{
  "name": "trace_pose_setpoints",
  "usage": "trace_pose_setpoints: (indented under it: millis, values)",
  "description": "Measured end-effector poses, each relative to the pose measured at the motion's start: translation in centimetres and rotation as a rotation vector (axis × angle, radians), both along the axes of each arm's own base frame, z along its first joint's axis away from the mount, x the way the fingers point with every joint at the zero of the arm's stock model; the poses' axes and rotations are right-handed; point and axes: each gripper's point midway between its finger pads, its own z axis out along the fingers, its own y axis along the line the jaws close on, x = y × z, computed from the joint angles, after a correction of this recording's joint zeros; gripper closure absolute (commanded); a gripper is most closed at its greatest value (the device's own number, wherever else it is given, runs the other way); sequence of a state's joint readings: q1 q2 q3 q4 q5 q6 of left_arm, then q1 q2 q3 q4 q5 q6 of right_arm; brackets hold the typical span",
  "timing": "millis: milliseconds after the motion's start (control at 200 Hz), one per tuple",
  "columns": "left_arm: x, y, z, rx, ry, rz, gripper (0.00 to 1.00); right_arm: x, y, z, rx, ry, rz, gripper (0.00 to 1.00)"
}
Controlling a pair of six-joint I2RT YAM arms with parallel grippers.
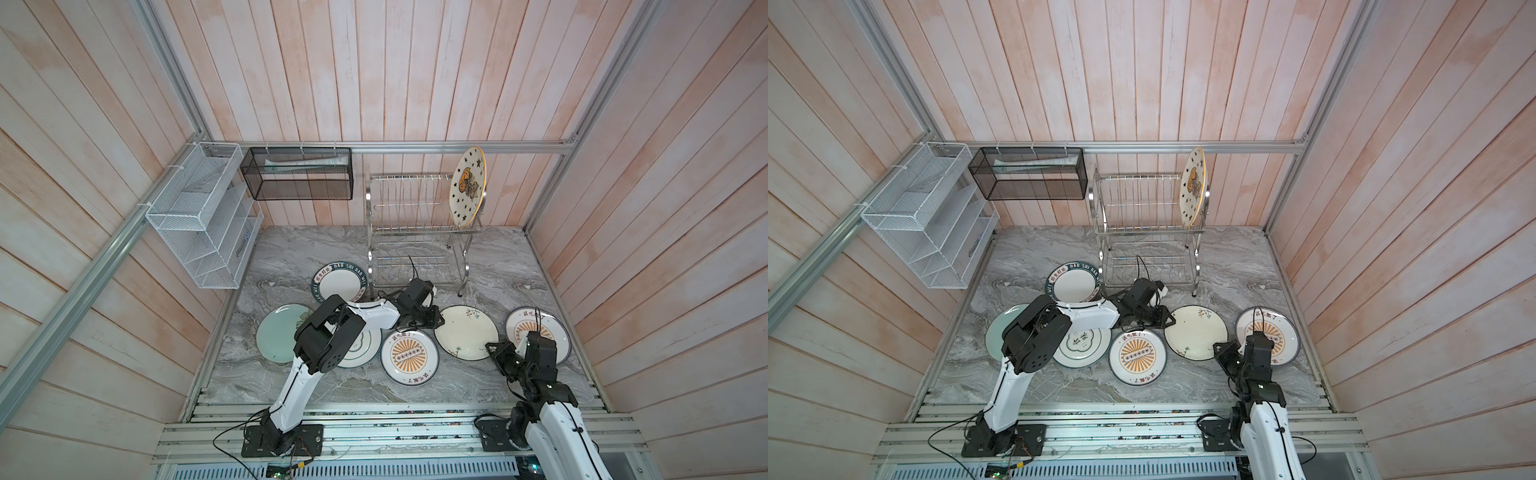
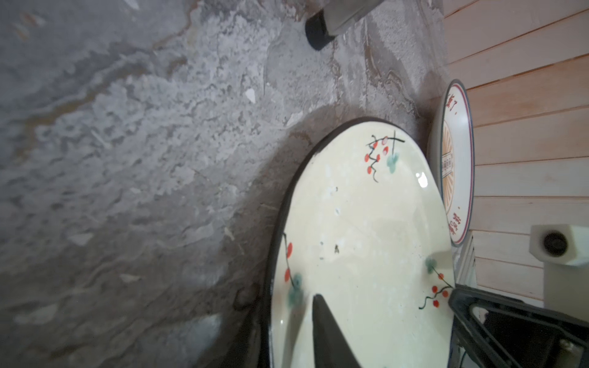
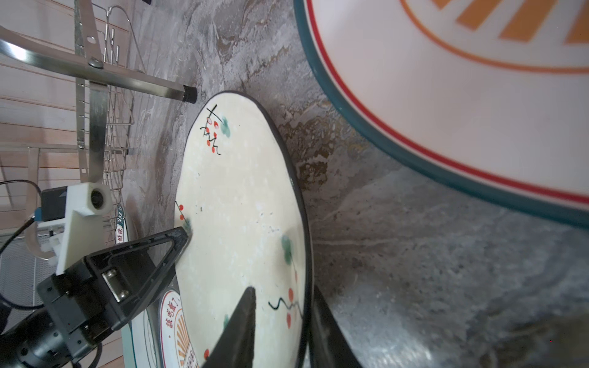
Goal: Load plates into a dish rack
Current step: Pick up the plate from the middle-right of the table.
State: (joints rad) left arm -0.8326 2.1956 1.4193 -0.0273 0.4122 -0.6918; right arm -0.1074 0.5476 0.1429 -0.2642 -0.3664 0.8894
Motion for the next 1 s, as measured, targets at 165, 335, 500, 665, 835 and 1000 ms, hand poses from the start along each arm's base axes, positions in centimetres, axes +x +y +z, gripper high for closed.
trace_pose_setpoints:
  millis: [165,335,500,665,835,1000]
  values:
    - [0.0,-0.3,0.3,-0.015,-0.007,-0.006,0.6,0.1,0.3,-0.1,0.01,-0.016,0.012,0.69]
    - [0.0,-0.4,0.3,-0.015,-0.008,-0.008,0.69,0.0,0.5,-0.6,0.021,-0.011,0.024,0.65]
    - [-0.2,-0.2,0.0,-0.007,0.005,-0.003,0.77,0.4,0.5,-0.1,0.021,-0.037,0.026,0.64]
    - [-0.2,-0.1,-0.1,-0.003,0.01,-0.002,0.8,0.6,0.5,-0.2,0.033,-0.049,0.014,0.63]
    - [-0.3,-0.1,-0.1,-0.001,0.013,-0.003,0.81,0.5,0.5,-0.8,0.051,-0.042,0.0,0.63]
    - [-0.3,-0.1,-0.1,-0.001,0.013,-0.002,0.82,0.6,0.5,-1.0,0.065,-0.036,-0.013,0.64]
